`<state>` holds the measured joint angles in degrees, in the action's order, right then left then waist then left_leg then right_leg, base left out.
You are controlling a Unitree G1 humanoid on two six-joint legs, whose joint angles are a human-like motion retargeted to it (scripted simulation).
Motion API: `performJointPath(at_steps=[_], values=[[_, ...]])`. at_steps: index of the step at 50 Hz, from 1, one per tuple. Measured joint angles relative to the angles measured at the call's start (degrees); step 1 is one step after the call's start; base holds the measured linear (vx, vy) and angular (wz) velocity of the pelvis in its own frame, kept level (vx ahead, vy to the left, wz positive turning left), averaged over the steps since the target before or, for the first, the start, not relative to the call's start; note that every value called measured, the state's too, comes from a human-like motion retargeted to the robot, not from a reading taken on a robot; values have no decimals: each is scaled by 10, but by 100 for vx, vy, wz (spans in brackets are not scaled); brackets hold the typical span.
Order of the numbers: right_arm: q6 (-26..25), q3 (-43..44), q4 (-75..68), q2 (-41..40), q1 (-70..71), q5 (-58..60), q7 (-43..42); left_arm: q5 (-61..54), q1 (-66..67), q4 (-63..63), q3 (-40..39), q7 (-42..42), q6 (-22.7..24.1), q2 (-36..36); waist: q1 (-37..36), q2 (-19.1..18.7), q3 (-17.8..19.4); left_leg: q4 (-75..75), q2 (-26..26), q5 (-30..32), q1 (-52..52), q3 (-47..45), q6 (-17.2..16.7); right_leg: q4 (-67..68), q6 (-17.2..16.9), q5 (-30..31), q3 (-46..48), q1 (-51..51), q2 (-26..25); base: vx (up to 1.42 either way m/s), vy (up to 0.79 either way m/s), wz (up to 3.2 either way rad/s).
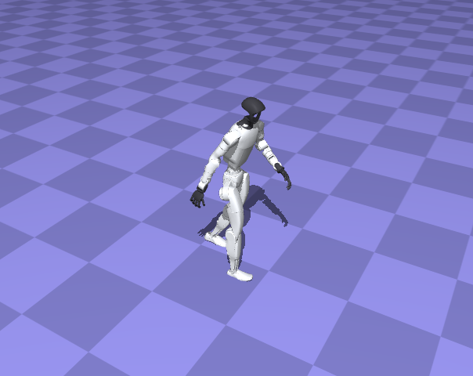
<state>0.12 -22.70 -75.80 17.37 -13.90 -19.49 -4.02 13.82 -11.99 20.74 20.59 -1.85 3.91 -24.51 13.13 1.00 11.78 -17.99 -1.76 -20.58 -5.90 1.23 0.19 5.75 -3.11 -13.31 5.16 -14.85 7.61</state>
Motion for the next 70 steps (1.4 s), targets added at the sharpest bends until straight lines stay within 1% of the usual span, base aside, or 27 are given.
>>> performJointPath(at_steps=[3, 5, 7, 9, 10, 12, 15, 18, 20, 23, 26, 29, 33, 36, 39, 42, 46, 48, 51, 53, 55, 56, 58, 60, 62, 65, 70], values=[[-55, 36, -3, 16, -66, -3, 141, -43, -17, -196, -11, 71, 31, 16, 16, 3, 26, -55, 6, -29, -47, 25, 17, -52, -25, 27, 27, -7, 33, 100, -27, 98], [-91, 55, 2, 37, -88, -15, 238, -156, -18, -294, -32, 163, 49, 68, 6, 1, 48, -163, 12, -60, -41, 18, 30, -13, -12, 77, 68, -5, 54, 91, -26, 27], [-100, 15, 3, 61, -79, -26, 280, -303, 18, -342, -52, 268, 53, 135, -14, -18, 62, -308, 46, -66, -5, -9, 37, 94, 22, 44, 81, -21, 42, 83, -24, -23], [-64, -43, 9, 79, -38, 21, 248, -326, 74, -335, -76, 324, 65, 168, -40, -31, 72, -434, 90, -71, 34, -48, 49, 212, 36, -33, 80, -45, 27, 77, -21, -42], [-38, -74, 15, 85, -10, 47, 192, -341, 106, -319, -80, 310, 71, 178, -54, -31, 77, -486, 109, -84, 51, -68, 60, 259, 36, -63, 80, -49, 25, 72, -17, -20], [5, -100, 25, 79, 69, 83, -35, -356, 146, -241, -92, 154, 55, 161, -79, -22, 74, -547, 117, -128, 103, -85, 85, 284, 28, -85, 90, -36, 33, 66, -12, 15], [64, -25, 76, 65, 175, 69, -241, -261, 165, -53, -119, -44, 10, 102, -131, 0, 42, -538, 80, -149, 193, -80, 96, 237, 21, -74, 115, 10, 43, 57, -5, 42], [103, 58, 173, 70, 269, -160, -222, -306, 141, 173, -154, -175, -51, 74, -202, 25, 11, -401, 42, -139, 245, -101, 86, 155, 14, -33, 130, 63, 42, 51, 2, 18], [129, 66, 243, 94, 326, -278, -217, -385, 125, 307, -195, -241, -48, 50, -253, 38, -4, -256, 31, -118, 246, -133, 67, 104, 7, -4, 134, 101, 34, 53, 8, -7], [178, 51, 368, 170, 393, -252, -256, -516, 129, 430, -261, -280, -4, 2, -299, 28, -20, -18, 47, -55, 212, -247, 33, 62, -10, 26, 155, 158, 2, 56, 16, 47], [175, 87, 504, 247, 445, -123, -280, -566, 160, 510, -277, -256, -5, -29, -272, -16, -32, 100, 65, 21, 178, -464, 19, 114, -24, 37, 206, 193, -31, 55, 23, 188], [167, 153, 636, 300, 487, -71, -261, -526, 170, 594, -244, -258, -25, -23, -199, -66, -37, 95, 71, -16, 166, -592, 37, 303, -49, 59, 221, 152, -29, 53, 23, 278], [176, 253, 784, 321, 517, -112, -268, -535, 99, 630, -232, -301, -66, 10, -128, -71, -3, -51, 82, -160, 195, -456, 96, 593, -96, 80, 88, 30, -27, 44, 9, 299], [196, 341, 868, 314, 432, -59, -295, -529, -18, 588, -221, -203, -90, 33, -107, -57, 47, -153, 67, -193, 206, -348, 95, 742, -40, -4, 40, -21, 8, 32, 11, 370], [165, 426, 867, 300, 274, 120, -314, -343, -137, 523, -132, -76, -87, 76, -78, -61, 74, -137, 18, -165, 177, -216, 45, 795, 39, -104, 54, -41, 49, 28, 20, 471], [124, 461, 799, 280, 112, 254, -187, 75, -190, 381, 85, 29, -31, 93, -18, -90, 65, -88, -12, -106, 140, -59, 8, 745, 62, -145, 57, -64, 4, 37, 18, 523], [84, 345, 623, 258, -13, 145, 3, 257, -292, 53, 316, 23, 39, 53, 53, -124, 46, 22, -13, 30, 68, 124, -56, 534, 49, -100, 53, -86, -72, 49, 13, 503], [64, 225, 502, 261, -22, 67, 86, 206, -326, -88, 347, 34, 76, 51, 83, -133, 37, 57, -6, 97, 45, 187, -103, 382, 46, -73, 82, -77, -71, 58, 4, 465], [-44, 14, 357, 271, 45, 63, 291, -185, -372, -233, 328, 25, 88, 57, 116, -133, 40, 67, -24, 153, 24, 239, -127, 131, -11, -42, 115, -52, -46, 62, -10, 406], [-95, -68, 277, 242, 75, 129, 390, -272, -359, -304, 288, 56, 75, 69, 112, -125, 46, 52, -32, 148, -5, 236, -112, 36, -25, -31, 92, -43, -38, 66, -23, 317], [-164, -92, 179, 193, 113, 192, 467, -294, -336, -369, 224, 108, -5, 59, 85, -116, 61, -11, -36, 114, -23, 202, -72, 25, -16, -15, 59, -29, -35, 64, -27, 216], [-139, -106, 134, 171, 136, 227, 469, -276, -320, -395, 186, 94, 32, 44, 61, -113, 73, -82, -33, 94, -8, 171, -50, 58, -2, -33, 60, -24, -34, 62, -28, 140], [-113, -111, 60, 132, 179, 265, 417, -246, -266, -411, 116, 49, 62, 18, 0, -111, 87, -251, -14, 85, 47, 96, -31, 152, 39, -96, 66, -27, -32, 62, -26, 87], [-167, -40, 25, 102, 241, 171, 264, -249, -182, -378, 48, -54, 29, 10, -45, -111, 85, -405, -4, 67, 126, 64, 34, 235, 59, -150, 91, -37, -16, 62, -23, 110], [-88, -82, 57, 104, 273, 283, 18, -248, -77, -293, -20, -145, 36, 16, -90, -97, 67, -495, -1, 10, 203, 31, 70, 262, 54, -172, 106, -33, 1, 67, -21, 106], [-13, -23, 145, 108, 322, 146, -247, -290, 59, -94, -141, -226, 12, 42, -147, -58, 28, -496, -3, -40, 286, -28, 96, 230, 35, -150, 117, 1, 24, 78, -14, 77], [87, 58, 359, 132, 364, -273, -158, -403, 90, 388, -275, -326, -45, 38, -247, 17, -24, -208, -22, -38, 316, -135, 99, 149, 2, -8, 89, 59, 52, 89, -2, 12]])
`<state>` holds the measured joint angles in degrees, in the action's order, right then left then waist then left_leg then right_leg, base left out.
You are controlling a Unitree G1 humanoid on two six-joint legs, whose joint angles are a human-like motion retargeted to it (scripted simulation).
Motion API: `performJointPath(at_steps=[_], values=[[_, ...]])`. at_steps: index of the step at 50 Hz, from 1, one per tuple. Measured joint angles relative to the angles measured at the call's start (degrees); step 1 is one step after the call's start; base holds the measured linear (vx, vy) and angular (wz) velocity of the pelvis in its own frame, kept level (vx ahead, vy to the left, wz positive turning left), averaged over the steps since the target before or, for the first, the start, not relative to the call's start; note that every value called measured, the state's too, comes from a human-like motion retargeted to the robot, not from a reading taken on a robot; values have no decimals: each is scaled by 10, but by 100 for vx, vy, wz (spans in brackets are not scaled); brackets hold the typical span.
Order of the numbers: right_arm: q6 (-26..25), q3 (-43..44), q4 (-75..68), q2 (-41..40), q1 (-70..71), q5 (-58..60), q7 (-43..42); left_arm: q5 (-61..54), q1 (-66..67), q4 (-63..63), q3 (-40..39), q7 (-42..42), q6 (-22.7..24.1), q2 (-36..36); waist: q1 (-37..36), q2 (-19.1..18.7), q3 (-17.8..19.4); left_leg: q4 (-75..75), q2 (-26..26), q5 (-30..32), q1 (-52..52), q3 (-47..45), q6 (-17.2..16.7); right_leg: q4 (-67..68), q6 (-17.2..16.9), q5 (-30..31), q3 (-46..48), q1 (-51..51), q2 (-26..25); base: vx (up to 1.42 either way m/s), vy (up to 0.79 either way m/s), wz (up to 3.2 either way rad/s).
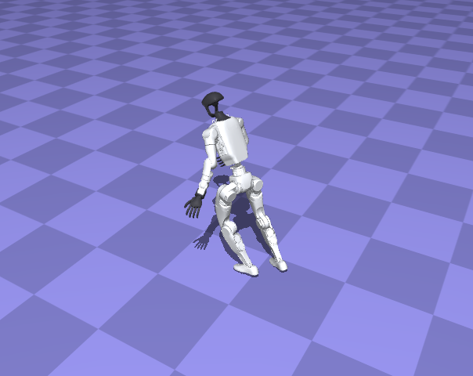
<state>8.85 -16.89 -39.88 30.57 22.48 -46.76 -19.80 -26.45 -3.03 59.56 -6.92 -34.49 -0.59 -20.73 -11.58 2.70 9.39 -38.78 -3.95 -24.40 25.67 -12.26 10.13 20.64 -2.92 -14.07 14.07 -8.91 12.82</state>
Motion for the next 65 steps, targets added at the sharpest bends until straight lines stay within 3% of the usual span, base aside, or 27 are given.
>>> performJointPath(at_steps=[3, 5, 7, 10, 13, 16, 18, 20, 22, 25, 28, 30, 33, 35, 38, 40, 43, 45, 48, 50, 52, 53, 55, 58, 60, 62, 65], values=[[11, -20, 42, 48, 63, -17, 67, 23, 9, 213, 18, 66, -70, -86, -44, 31, 0, 271, -2, 28, -46, -44, -29, -54, -17, 78, -42, 59, -15, 93, 5, -22], [28, -41, 47, 83, 99, -4, 73, 76, 51, 248, 44, 129, -84, -129, -59, 37, 9, 368, 5, 47, -59, -74, -59, -68, -20, 105, -75, 103, -31, 95, 7, 14], [49, -46, 50, 98, 113, -47, 63, 98, 99, 223, 66, 131, -56, -151, -55, 46, 21, 339, 4, 45, -52, -82, -52, -40, -19, 115, -121, 125, -37, 96, 8, 84], [70, 18, 66, 70, 51, -152, 58, 85, 135, 197, 81, 25, -5, -148, -31, 59, 17, 96, 17, -84, 11, -56, -5, 137, -66, 110, -189, 82, -48, 104, 7, 129], [52, 39, 41, 13, -22, -119, 13, 7, 76, 185, 95, -9, -18, -113, 7, 48, 30, 104, -1, -116, -44, -11, 13, 308, -32, 47, -170, 12, -34, 99, 5, 130], [-43, 24, -20, -43, -124, 87, 21, 32, 39, 105, 65, 123, -56, -67, 67, 22, 21, 149, 11, -98, -106, 23, -12, 387, 12, -25, -122, -78, -20, 103, -4, 136], [-104, -10, -81, -74, -192, 242, 103, 78, 36, 19, 82, 237, -49, -34, 125, -8, 13, 198, 31, -53, -156, 54, -36, 348, 21, -43, -102, -117, -39, 108, -12, 162], [-137, -48, -157, -97, -263, 383, 229, 120, 45, -83, 144, 286, -2, -8, 187, -36, 1, 215, 54, 0, -193, 77, -67, 270, 9, -35, -86, -144, -53, 113, -22, 164], [-166, -90, -252, -111, -293, 463, 358, 143, 20, -184, 216, 276, 17, 1, 251, -62, -1, 277, 66, 80, -239, 102, -81, 111, 7, -18, -70, -142, -58, 110, -33, 155], [-214, -66, -350, -115, -344, 578, 550, 150, -18, -356, 270, 285, 26, 0, 333, -74, 18, 320, 76, 160, -327, 132, -118, -95, -8, 5, -53, -116, -48, 116, -43, 123], [-226, -30, -352, -86, -391, 632, 702, 80, -66, -538, 248, 367, 32, -5, 365, -72, 67, 311, 94, 178, -426, 148, -109, -141, -19, 31, -50, -82, -59, 115, -46, 20], [-232, -31, -336, -72, -411, 609, 737, -38, -94, -627, 211, 427, 30, 20, 352, -78, 103, 226, 111, 175, -453, 128, -78, -67, 13, -18, -60, -60, -84, 109, -42, -89], [-233, -70, -326, -79, -391, 514, 628, -238, -109, -660, 191, 464, 14, 99, 288, -97, 104, -34, 125, 125, -358, 96, -40, 68, 47, -112, -79, -74, -120, 105, -32, -124], [-218, -96, -325, -91, -336, 459, 459, -322, -87, -636, 199, 423, 33, 128, 246, -103, 76, -176, 119, 60, -256, 88, -14, 97, 38, -135, -86, -85, -126, 102, -20, -86], [-171, -74, -317, -113, -211, 413, 94, -283, -11, -541, 204, 292, 78, 101, 199, -78, 25, -224, 90, 12, -135, 57, 15, 46, 19, -104, -112, -55, -111, 102, -16, -62], [-134, -28, -293, -126, -120, 367, -27, -152, 37, -439, 203, 231, 81, 63, 158, -40, 1, -180, 64, -1, -85, 18, 21, -4, 5, -54, -137, -20, -91, 104, -12, -95], [-75, -3, -227, -122, 7, 207, -32, 86, 68, -204, 210, 149, 49, 36, 93, 8, -24, -25, 29, 13, -41, -26, 10, -76, -24, 50, -169, 33, -57, 106, -2, -117], [-47, -25, -191, -104, 94, 131, -14, 159, 60, -13, 204, 94, 23, 37, 50, 28, -22, 116, 19, 34, -42, -40, -13, -112, -40, 109, -191, 78, -44, 108, 9, -127], [-50, -106, -164, -47, 246, 164, -9, 66, 36, 207, 111, 63, -21, 23, -12, 19, 17, 299, 41, 50, -81, -62, -66, -124, -38, 145, -235, 168, -52, 111, 17, -129], [-79, -166, -142, -1, 358, 245, -3, -27, 45, 262, 33, 60, -35, -12, -39, 3, 57, 341, 60, 69, -101, -56, -97, -98, -26, 145, -263, 226, -63, 113, 22, -86], [-109, -209, -79, 48, 465, 321, 11, -99, 89, 243, -5, 90, -35, -36, -34, -11, 97, 259, 67, 55, -108, -33, -89, -1, -13, 139, -271, 248, -73, 112, 26, -9], [-119, -206, -27, 71, 504, 352, 18, -110, 112, 225, -17, 116, -32, -42, -22, -13, 113, 178, 67, 12, -100, -27, -78, 75, -12, 137, -265, 238, -77, 113, 28, 30], [-86, -188, 87, 99, 550, 372, -46, -98, 139, 200, -18, 133, -11, -52, 0, -7, 125, 49, 66, -70, -84, -28, -63, 253, -5, 114, -229, 174, -68, 112, 26, 34], [22, -97, 309, 85, 474, 373, -100, -5, 115, 195, 16, 92, -18, -48, 40, 3, 96, 29, 53, -101, -97, -35, -58, 429, 56, 3, -159, 35, -22, 110, 21, 30], [71, -29, 463, 59, 347, 390, -81, 62, 79, 193, 39, 76, -47, -34, 74, -8, 68, 90, 46, -79, -139, -24, -62, 439, 68, -42, -141, -29, -40, 112, 13, 67], [83, 17, 581, 41, 195, 423, -44, 96, 38, 176, 53, 89, -59, -7, 120, -36, 49, 156, 54, -37, -190, 4, -68, 367, 57, -45, -124, -63, -82, 114, 4, 102], [77, 56, 665, 48, -32, 448, 47, 84, -27, 114, 81, 118, -34, 41, 201, -76, 39, 219, 68, 41, -246, 45, -82, 178, 31, -22, -82, -85, -110, 116, -5, 122]])
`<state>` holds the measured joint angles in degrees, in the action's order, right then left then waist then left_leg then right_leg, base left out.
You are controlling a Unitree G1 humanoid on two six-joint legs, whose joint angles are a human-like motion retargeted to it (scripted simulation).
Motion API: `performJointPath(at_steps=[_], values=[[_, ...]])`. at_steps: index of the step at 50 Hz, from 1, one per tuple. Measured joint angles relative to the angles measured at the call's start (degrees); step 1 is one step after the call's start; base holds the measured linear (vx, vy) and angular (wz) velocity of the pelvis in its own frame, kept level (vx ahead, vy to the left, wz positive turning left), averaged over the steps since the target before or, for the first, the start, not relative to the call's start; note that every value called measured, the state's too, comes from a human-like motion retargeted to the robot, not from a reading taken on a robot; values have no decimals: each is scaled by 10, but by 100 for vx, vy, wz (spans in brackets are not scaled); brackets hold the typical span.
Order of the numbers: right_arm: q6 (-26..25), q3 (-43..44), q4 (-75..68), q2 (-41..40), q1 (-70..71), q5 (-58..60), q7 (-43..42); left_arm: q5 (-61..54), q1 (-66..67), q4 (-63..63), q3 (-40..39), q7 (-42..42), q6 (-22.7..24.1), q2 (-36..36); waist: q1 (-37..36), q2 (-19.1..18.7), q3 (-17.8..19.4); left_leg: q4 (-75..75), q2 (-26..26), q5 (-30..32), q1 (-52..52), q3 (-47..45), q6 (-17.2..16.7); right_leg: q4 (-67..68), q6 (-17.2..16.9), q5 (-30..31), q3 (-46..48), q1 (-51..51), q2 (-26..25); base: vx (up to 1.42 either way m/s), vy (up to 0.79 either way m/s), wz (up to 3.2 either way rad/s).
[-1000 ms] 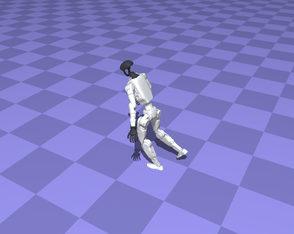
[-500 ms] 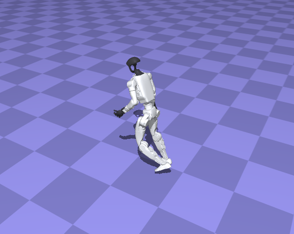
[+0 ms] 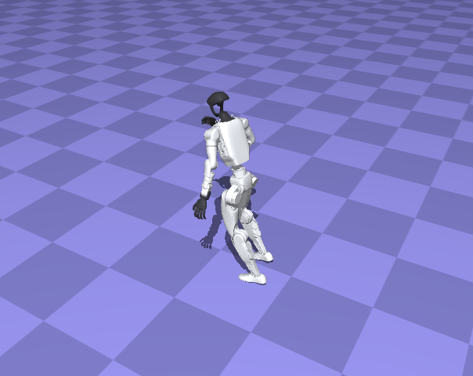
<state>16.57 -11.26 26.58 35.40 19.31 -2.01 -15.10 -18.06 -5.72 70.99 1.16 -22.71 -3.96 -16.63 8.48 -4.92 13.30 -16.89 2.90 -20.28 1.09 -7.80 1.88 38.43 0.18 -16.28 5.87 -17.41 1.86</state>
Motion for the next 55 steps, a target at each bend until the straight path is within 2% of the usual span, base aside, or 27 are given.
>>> performJointPath(at_steps=[2, 4, 5, 6, 8, 10, 12, 15, 17, 20, 22, 25, 27, 29, 30, 32, 35, 36, 37, 38, 41, 44, 48, 50, 51, 53, 55], values=[[-34, 21, -23, 15, -126, -17, 107, -16, -50, -68, 37, 23, 19, 19, 53, -9, 8, 15, -5, 44, -32, 26, -7, -158, -19, 18, 18, 7, 11, 117, -13, 126], [-104, 57, -95, 10, -231, -41, 213, -13, -103, -157, 89, 52, 24, 19, 93, -4, 26, 5, -17, 64, -72, 55, -5, -285, -40, 33, 30, 23, 35, 119, -19, 108], [-145, 79, -144, 0, -275, -51, 252, -5, -128, -208, 118, 69, 22, 12, 106, 3, 37, -11, -22, 66, -92, 68, 0, -326, -51, 43, 35, 31, 48, 117, -22, 65], [-170, 103, -212, -14, -300, -54, 251, 12, -152, -274, 144, 90, 21, -8, 107, 9, 46, -56, -22, 63, -96, 76, 8, -322, -52, 44, 36, 37, 53, 114, -23, 32], [-189, 134, -381, -41, -321, -51, 199, 48, -193, -425, 180, 130, 27, -60, 91, 12, 57, -185, -10, 65, -71, 84, 23, -253, -35, 3, 34, 33, 46, 109, -23, -26], [-186, 122, -595, -56, -299, -55, 74, 86, -216, -577, 185, 142, 59, -110, 57, 3, 52, -332, 9, 93, -14, 87, 29, -138, -10, -75, 29, 11, 26, 108, -21, -73], [-199, 85, -823, -68, -241, -125, -68, 105, -204, -702, 163, 94, 105, -140, 17, 0, 34, -439, 7, 92, 45, 84, 33, -74, 0, -124, 18, 2, 16, 110, -17, -94], [-229, 121, -1030, -92, -171, -294, -185, 123, -132, -824, 125, -1, 144, -167, -53, 20, 4, -502, -14, 36, 126, 55, 57, -83, -10, -130, -9, 33, 21, 113, -10, -101], [-212, 148, -1016, -113, -171, -387, -167, 128, -67, -857, 114, -14, 142, -182, -109, 49, -10, -464, -26, 12, 170, 14, 79, -135, -18, -86, -32, 68, 36, 115, -3, -108], [-135, 116, -898, -154, -212, -400, -83, 95, 42, -837, 106, 50, 143, -195, -192, 101, -28, -312, -40, 0, 208, -61, 95, -229, -40, 28, -63, 121, 65, 117, 6, -113], [-93, 70, -816, -165, -230, -312, -78, 63, 115, -773, 87, 116, 139, -187, -231, 120, -35, -157, -48, 13, 199, -97, 80, -286, -58, 110, -77, 165, 77, 120, 17, -111], [-99, 11, -680, -157, -239, -158, -69, 60, 210, -645, 32, 202, 106, -160, -267, 107, -29, 72, -40, 16, 155, -133, 30, -339, -74, 188, -113, 253, 68, 122, 27, -105], [-117, -5, -574, -143, -234, -103, -7, 99, 240, -544, 4, 228, 83, -139, -275, 85, -12, 138, -25, 27, 135, -142, -9, -342, -76, 202, -150, 316, 58, 120, 33, -74], [-113, -24, -481, -136, -215, -119, 49, 129, 227, -416, 5, 206, 65, -123, -276, 80, 12, 97, -26, 19, 126, -133, -8, -318, -78, 201, -183, 362, 67, 116, 35, -31], [-106, -37, -439, -135, -201, -150, 66, 136, 206, -339, 15, 182, 57, -117, -274, 85, 28, 44, -33, -11, 123, -128, 7, -297, -82, 197, -194, 381, 79, 115, 36, -5], [-87, -66, -382, -143, -179, -225, 69, 122, 140, -147, 36, 117, 23, -101, -267, 97, 50, -91, -32, -103, 119, -133, 21, -191, -86, 148, -196, 377, 90, 115, 37, -10], [-100, -89, -344, -148, -164, -215, 84, 94, 56, 90, -10, 47, -72, -74, -231, 113, 32, -177, -25, -169, 110, -152, 32, 59, -42, 15, -177, 243, 90, 110, 34, -34], [-107, -91, -343, -141, -165, -167, 94, 83, 53, 103, -39, 32, -84, -65, -203, 113, 14, -165, -26, -168, 103, -152, 35, 112, -20, -12, -176, 183, 78, 104, 33, -25], [-110, -94, -345, -133, -168, -115, 101, 71, 53, 105, -64, 23, -86, -54, -171, 108, -4, -149, -26, -162, 96, -150, 36, 150, -1, -34, -173, 127, 62, 102, 34, -1], [-106, -98, -353, -123, -173, -59, 102, 57, 59, 86, -81, 24, -68, -38, -133, 97, -22, -123, -26, -147, 87, -141, 34, 160, 14, -47, -169, 79, 38, 103, 34, 25], [-91, -112, -424, -100, -211, 31, 59, 25, 63, 8, -47, 37, 26, 1, -23, 50, -52, -46, -15, -68, 38, -101, 10, 54, 29, -47, -124, 0, -23, 107, 30, 72], [-108, -95, -556, -103, -254, -19, 18, 29, 37, -84, 35, 28, 73, 14, 71, 19, -53, 6, -18, 26, -22, -53, -17, -165, 11, -4, -50, -12, -36, 116, 21, 125], [-166, -6, -761, -106, -279, -164, 7, 72, -50, -233, 117, 101, 61, -20, 162, 22, -9, 43, -40, 103, -146, 34, -49, -372, -50, 54, 25, -2, -19, 124, 12, 152], [-191, 25, -868, -94, -272, -219, -21, 76, -113, -322, 162, 125, 59, -61, 182, 34, 19, 25, -46, 113, -201, 76, -46, -383, -64, 93, 38, 7, -4, 124, 6, 107], [-197, 30, -918, -87, -265, -242, -48, 67, -145, -373, 178, 118, 63, -84, 178, 36, 32, -15, -45, 117, -207, 86, -38, -350, -47, 83, 37, 14, 0, 120, 4, 53], [-205, 46, -1004, -79, -251, -279, -107, 49, -195, -475, 191, 89, 77, -119, 159, 30, 56, -130, -32, 126, -192, 92, -27, -233, -7, 13, 39, 11, -2, 118, 3, 11], [-205, 83, -1046, -80, -235, -301, -175, 27, -208, -574, 171, 41, 106, -129, 134, 18, 72, -284, -8, 104, -133, 72, -18, -94, 11, -73, 48, -5, 4, 115, 3, 20]])
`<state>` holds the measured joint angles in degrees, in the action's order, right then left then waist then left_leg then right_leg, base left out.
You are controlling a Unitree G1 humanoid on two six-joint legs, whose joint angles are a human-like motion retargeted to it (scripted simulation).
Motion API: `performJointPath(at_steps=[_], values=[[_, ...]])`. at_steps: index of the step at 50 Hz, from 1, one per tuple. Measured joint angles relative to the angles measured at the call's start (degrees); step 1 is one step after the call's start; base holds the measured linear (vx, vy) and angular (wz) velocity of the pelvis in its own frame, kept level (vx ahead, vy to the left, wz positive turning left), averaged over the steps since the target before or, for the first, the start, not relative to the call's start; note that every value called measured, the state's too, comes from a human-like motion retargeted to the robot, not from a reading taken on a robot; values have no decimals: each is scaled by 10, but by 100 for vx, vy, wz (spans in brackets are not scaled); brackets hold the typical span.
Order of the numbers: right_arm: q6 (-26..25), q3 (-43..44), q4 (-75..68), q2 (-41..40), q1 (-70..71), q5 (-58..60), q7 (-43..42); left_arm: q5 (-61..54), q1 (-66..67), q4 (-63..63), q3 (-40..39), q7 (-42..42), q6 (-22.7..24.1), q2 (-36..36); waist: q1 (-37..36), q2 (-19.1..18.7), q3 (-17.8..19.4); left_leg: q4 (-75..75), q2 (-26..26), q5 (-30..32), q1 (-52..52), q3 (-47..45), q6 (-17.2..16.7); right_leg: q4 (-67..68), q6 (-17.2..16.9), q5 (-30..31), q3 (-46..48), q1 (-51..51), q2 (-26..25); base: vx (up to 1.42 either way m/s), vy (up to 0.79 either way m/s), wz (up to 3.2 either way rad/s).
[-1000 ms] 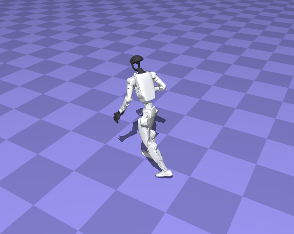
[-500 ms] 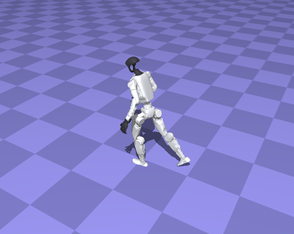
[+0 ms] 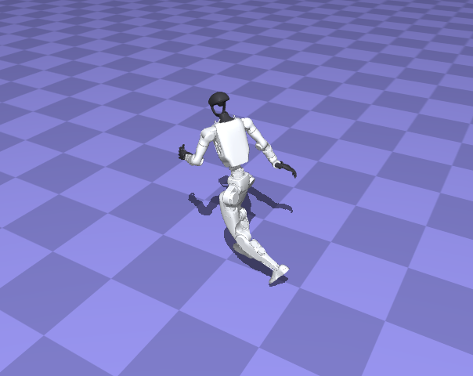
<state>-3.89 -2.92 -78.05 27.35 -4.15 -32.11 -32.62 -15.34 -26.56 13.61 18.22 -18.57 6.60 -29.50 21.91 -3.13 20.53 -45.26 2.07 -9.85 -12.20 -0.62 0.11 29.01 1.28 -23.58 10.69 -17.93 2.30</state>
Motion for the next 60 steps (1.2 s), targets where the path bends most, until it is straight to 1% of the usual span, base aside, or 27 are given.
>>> performJointPath(at_steps=[3, 5, 7, 10, 13, 15, 17, 19, 21, 23, 25, 27, 30, 33, 35, 37, 38, 40, 42, 45, 47, 50, 51, 53, 55, 58, 60], values=[[32, 46, 39, -24, 17, -34, -40, -54, 59, -119, -56, -31, 44, 19, -42, -7, -4, -166, 47, -91, 129, -61, 52, 47, -7, -34, 16, 19, 26, 109, 0, 43], [57, 36, 86, -52, 25, -51, -10, -93, 130, -163, -86, 7, 53, 32, -90, 0, -23, -195, 58, -136, 207, -102, 87, 12, -11, -18, 11, 51, 39, 106, -1, 2], [68, -8, 133, -76, 35, -41, 41, -120, 212, -160, -113, 75, 39, 30, -150, 22, -49, -149, 41, -154, 264, -136, 99, -34, -19, 24, -6, 84, 55, 107, 4, -44], [56, -87, 207, -86, 68, 25, 119, -91, 317, -85, -153, 146, -4, 12, -236, 60, -88, 13, 7, -145, 317, -184, 90, -95, -39, 102, -35, 130, 82, 109, 14, -68], [45, -160, 281, -64, 135, 138, 191, 10, 376, 47, -191, 141, -43, 1, -305, 75, -103, 252, 6, -134, 296, -258, 63, -135, -50, 168, -65, 191, 85, 112, 25, -88], [43, -205, 337, -37, 192, 216, 224, 20, 396, 149, -214, 106, -67, 9, -340, 60, -93, 369, 14, -117, 260, -273, 32, -134, -46, 191, -86, 250, 73, 114, 33, -90], [37, -237, 413, 4, 257, 267, 244, -85, 388, 266, -236, 52, -85, 30, -351, 40, -72, 352, 17, -101, 234, -230, 33, -65, -33, 194, -107, 289, 70, 112, 37, -33], [41, -237, 503, 47, 318, 272, 228, -242, 347, 397, -267, -5, -84, 43, -341, 41, -53, 227, 8, -162, 238, -201, 66, 78, -34, 184, -124, 274, 85, 107, 36, 47], [69, -204, 594, 70, 355, 245, 167, -359, 283, 527, -308, -76, -72, 36, -325, 52, -45, 105, -3, -242, 255, -188, 86, 238, -41, 158, -146, 220, 89, 104, 30, 91], [117, -157, 678, 68, 355, 217, 92, -380, 217, 625, -335, -165, -57, 18, -304, 61, -44, 54, -14, -284, 254, -176, 87, 357, -34, 107, -156, 155, 78, 101, 21, 109], [164, -114, 750, 50, 320, 214, 37, -331, 171, 662, -335, -242, -50, 17, -272, 59, -50, 67, -24, -290, 230, -158, 78, 410, -14, 57, -141, 91, 66, 101, 17, 131], [179, -88, 797, 37, 258, 252, 27, -271, 154, 633, -320, -237, -57, 48, -223, 38, -60, 118, -27, -267, 189, -125, 63, 385, 5, 27, -100, 45, 54, 104, 12, 162], [165, -78, 822, 32, 149, 313, 83, -211, 157, 552, -271, -99, -55, 114, -136, -5, -74, 202, -13, -196, 119, -70, 34, 234, 10, 20, -22, 16, 33, 108, 1, 171], [142, -93, 760, 31, 66, 302, 194, -139, 155, 440, -177, 17, -38, 153, -63, -16, -83, 257, -12, -109, 67, -30, 13, -16, -20, 62, 43, 19, 32, 111, -16, 155], [111, -103, 686, 31, 29, 283, 276, -56, 144, 339, -106, 66, -34, 152, -27, -1, -81, 270, -25, -66, 30, -1, 4, -172, -55, 90, 90, 30, 49, 113, -28, 145], [75, -111, 591, 26, 0, 273, 348, 60, 122, 215, -36, 115, -34, 124, -14, 25, -72, 243, -38, -45, -2, 21, -1, -245, -85, 130, 131, 37, 69, 111, -33, 107], [60, -118, 539, 22, -12, 271, 376, 118, 106, 148, -2, 140, -30, 104, -17, 36, -67, 206, -42, -41, -6, 27, 1, -252, -87, 151, 141, 42, 77, 106, -35, 55], [42, -151, 410, 9, -18, 259, 401, 209, 55, 18, 57, 177, -11, 58, -46, 39, -54, 79, -31, -33, 21, 26, 9, -201, -53, 137, 138, 42, 74, 99, -35, -4], [17, -206, 250, -14, 4, 235, 378, 244, 1, -69, 91, 168, 5, 32, -91, 19, -42, -74, -11, -34, 76, 35, 23, -72, -7, 45, 120, 21, 58, 94, -33, -57], [-55, -219, 48, -57, 69, 243, 318, 215, -16, -126, 88, 120, 7, 30, -145, 6, -32, -254, -8, -85, 166, 48, 60, 64, 3, -41, 102, 13, 45, 91, -31, -64], [-65, -172, 35, -67, 97, 273, 262, 171, 27, -127, 56, 103, 1, 32, -173, 14, -40, -306, -5, -100, 236, 30, 97, 69, -3, -50, 89, 29, 35, 85, -29, -73], [19, -129, 130, -74, 100, 201, 231, 105, 122, -84, 7, 91, 2, 26, -225, 48, -56, -280, -6, -129, 321, -28, 148, 19, -17, -17, 41, 67, 26, 83, -23, -130], [49, -131, 173, -80, 96, 142, 231, 85, 158, -50, -6, 85, -2, 23, -246, 62, -63, -236, -11, -130, 335, -45, 148, -4, -23, 5, 16, 82, 23, 84, -18, -193], [85, -141, 263, -90, 90, 51, 222, 43, 228, 31, -33, 75, -23, 22, -285, 88, -78, -117, -31, -112, 350, -71, 141, -47, -41, 49, -38, 112, 24, 87, -7, -233], [85, -159, 360, -93, 95, 34, 204, -10, 291, 126, -67, 64, -61, 27, -324, 107, -91, 44, -44, -79, 344, -78, 118, -83, -58, 88, -95, 142, 24, 88, 3, -272], [67, -199, 507, -74, 135, 130, 201, -121, 363, 264, -125, 32, -104, 39, -372, 111, -92, 299, -25, -49, 301, -46, 79, -105, -71, 105, -179, 193, 11, 87, 14, -294], [73, -224, 609, -53, 167, 198, 223, -181, 409, 340, -160, 25, -110, 45, -392, 101, -78, 406, -3, -61, 276, 13, 50, -89, -66, 85, -224, 232, 4, 83, 27, -268]])
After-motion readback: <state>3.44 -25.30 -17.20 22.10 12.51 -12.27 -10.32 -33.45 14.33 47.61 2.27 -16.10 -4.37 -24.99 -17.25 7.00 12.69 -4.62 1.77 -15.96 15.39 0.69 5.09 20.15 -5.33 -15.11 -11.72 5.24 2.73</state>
